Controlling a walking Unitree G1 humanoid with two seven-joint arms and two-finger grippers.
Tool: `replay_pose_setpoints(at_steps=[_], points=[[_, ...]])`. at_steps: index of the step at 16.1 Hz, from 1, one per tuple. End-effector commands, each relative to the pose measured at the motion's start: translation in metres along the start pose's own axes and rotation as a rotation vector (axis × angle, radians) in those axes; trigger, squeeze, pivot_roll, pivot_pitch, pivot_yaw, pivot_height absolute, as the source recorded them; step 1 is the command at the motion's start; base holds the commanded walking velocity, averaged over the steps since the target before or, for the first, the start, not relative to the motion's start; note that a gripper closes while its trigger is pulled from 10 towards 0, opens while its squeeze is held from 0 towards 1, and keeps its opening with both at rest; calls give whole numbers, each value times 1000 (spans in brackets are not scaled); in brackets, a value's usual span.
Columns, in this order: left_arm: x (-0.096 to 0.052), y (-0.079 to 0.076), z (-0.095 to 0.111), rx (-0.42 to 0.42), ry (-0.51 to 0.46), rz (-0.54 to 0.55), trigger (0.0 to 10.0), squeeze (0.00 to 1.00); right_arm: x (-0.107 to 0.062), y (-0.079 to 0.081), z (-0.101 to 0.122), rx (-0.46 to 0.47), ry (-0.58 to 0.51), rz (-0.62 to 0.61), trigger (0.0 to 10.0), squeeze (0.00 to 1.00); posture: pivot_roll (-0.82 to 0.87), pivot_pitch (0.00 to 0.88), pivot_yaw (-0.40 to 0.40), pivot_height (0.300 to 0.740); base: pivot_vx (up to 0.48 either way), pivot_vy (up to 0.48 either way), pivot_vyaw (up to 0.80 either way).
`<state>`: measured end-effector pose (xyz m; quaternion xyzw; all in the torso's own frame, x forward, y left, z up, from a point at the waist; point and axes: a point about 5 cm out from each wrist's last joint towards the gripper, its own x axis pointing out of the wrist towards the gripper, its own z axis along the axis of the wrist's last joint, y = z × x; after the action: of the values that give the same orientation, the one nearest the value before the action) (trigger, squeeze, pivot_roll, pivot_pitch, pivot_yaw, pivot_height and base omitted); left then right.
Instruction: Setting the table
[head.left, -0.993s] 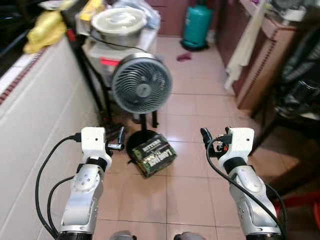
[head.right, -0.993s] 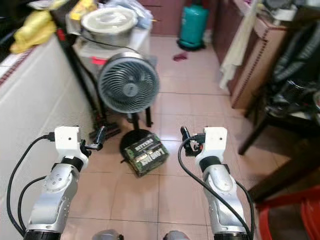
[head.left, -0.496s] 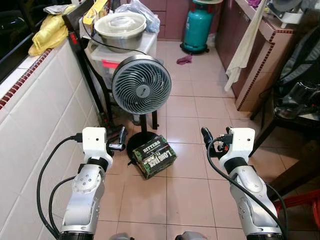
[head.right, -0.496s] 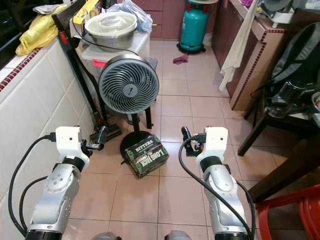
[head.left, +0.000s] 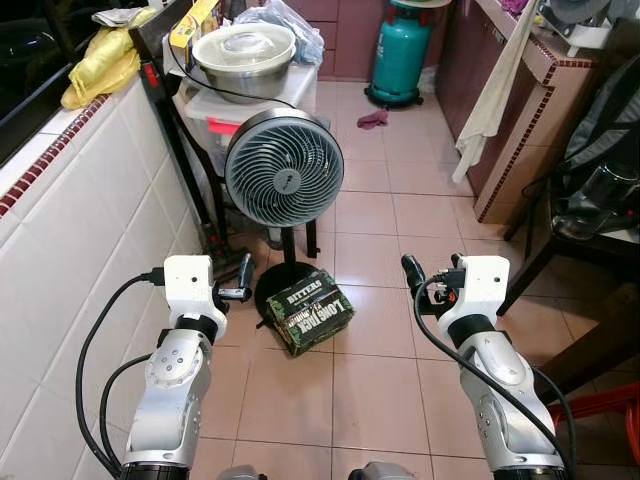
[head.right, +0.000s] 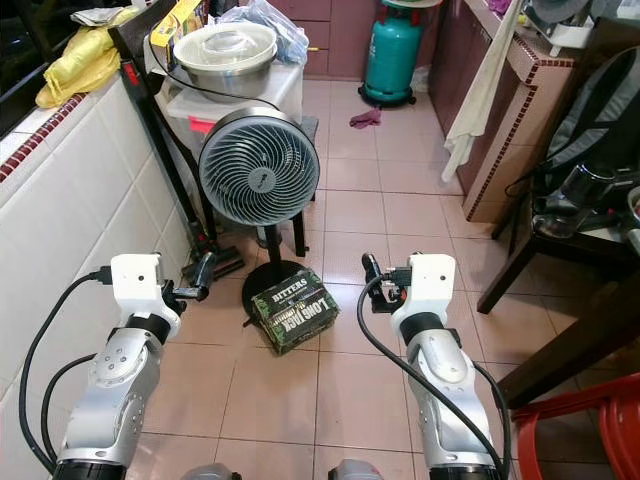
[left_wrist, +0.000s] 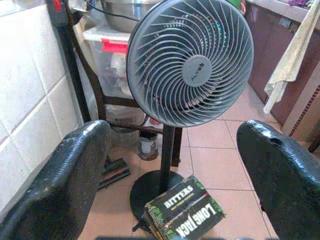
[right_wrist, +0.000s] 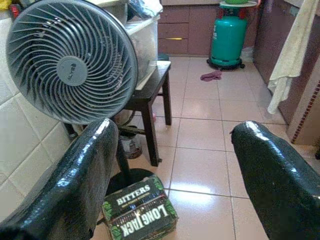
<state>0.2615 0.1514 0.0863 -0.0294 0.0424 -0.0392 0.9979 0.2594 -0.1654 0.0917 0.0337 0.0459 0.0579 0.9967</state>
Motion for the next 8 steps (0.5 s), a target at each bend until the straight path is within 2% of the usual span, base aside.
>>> replay_pose_setpoints(at_steps=[1,8], points=[[1,-1,2,7,-14,-5,10000,0,1,1,2,5,-4,6,10000,0,-43,23,24,740,0,0,0],[2,2,0,-3,-4,22,10000,0,0,1,1,5,1,10,10000,0,-48,19,24,740,0,0,0]])
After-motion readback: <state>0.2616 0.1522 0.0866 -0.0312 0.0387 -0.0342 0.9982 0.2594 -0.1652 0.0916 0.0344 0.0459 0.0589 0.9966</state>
